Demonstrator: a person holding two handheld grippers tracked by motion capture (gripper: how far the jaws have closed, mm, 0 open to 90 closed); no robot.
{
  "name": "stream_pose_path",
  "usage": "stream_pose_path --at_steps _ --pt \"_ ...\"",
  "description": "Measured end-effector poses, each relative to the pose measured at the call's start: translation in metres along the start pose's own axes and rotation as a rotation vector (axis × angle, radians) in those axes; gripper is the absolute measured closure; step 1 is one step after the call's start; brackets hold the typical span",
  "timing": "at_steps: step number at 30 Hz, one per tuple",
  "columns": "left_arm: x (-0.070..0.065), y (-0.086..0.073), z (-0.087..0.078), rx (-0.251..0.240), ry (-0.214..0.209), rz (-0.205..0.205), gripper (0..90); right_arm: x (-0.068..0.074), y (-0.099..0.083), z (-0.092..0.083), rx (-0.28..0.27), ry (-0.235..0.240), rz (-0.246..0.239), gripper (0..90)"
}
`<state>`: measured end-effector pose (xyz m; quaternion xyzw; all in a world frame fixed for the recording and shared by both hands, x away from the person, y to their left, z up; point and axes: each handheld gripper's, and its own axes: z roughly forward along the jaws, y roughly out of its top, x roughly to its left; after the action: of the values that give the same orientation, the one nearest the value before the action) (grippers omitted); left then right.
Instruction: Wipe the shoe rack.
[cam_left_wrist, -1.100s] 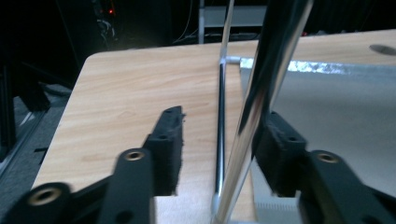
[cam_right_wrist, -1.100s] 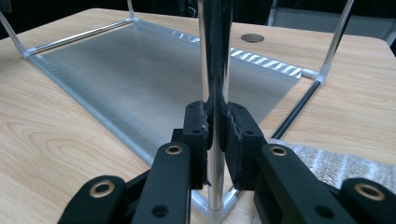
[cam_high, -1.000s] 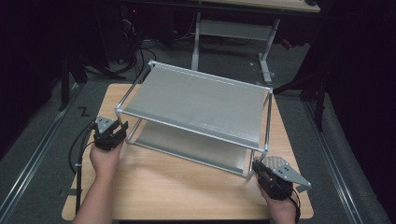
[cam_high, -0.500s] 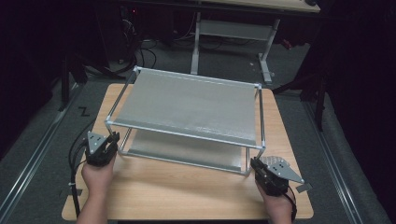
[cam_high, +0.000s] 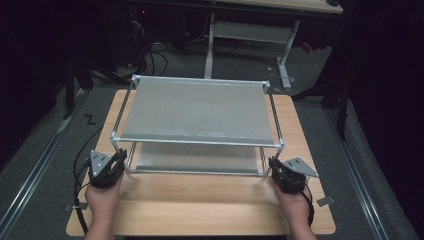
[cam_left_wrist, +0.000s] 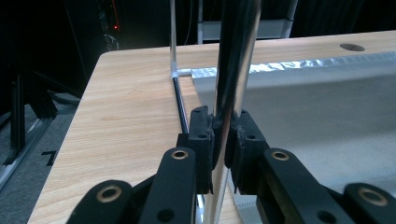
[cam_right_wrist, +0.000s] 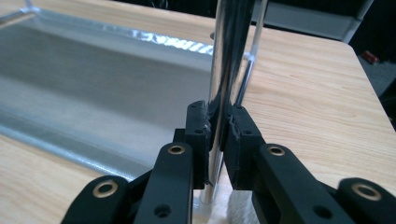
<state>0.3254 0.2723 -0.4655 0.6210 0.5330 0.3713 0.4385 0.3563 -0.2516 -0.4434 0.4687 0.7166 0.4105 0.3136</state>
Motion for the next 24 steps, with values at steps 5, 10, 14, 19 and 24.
stream_pose_path --at_steps 5,10,14,19,24 --pt "-0.001 0.001 0.006 -0.01 -0.001 -0.002 80.2 -0.004 0.009 0.011 0.032 -0.017 -0.008 80.9" --pt "-0.003 0.002 0.012 -0.016 -0.013 0.002 80.1 -0.01 0.015 0.02 0.046 -0.033 -0.01 80.7" --pt "-0.007 0.004 0.016 -0.018 -0.028 0.0 80.0 -0.015 0.017 0.021 0.055 -0.046 -0.001 80.6" --pt "-0.01 0.004 0.015 -0.017 -0.038 0.005 80.0 -0.019 0.016 0.021 0.055 -0.054 0.014 80.6" --pt "-0.008 0.004 0.017 -0.016 -0.038 0.001 79.9 -0.018 0.015 0.019 0.053 -0.049 0.011 80.5"
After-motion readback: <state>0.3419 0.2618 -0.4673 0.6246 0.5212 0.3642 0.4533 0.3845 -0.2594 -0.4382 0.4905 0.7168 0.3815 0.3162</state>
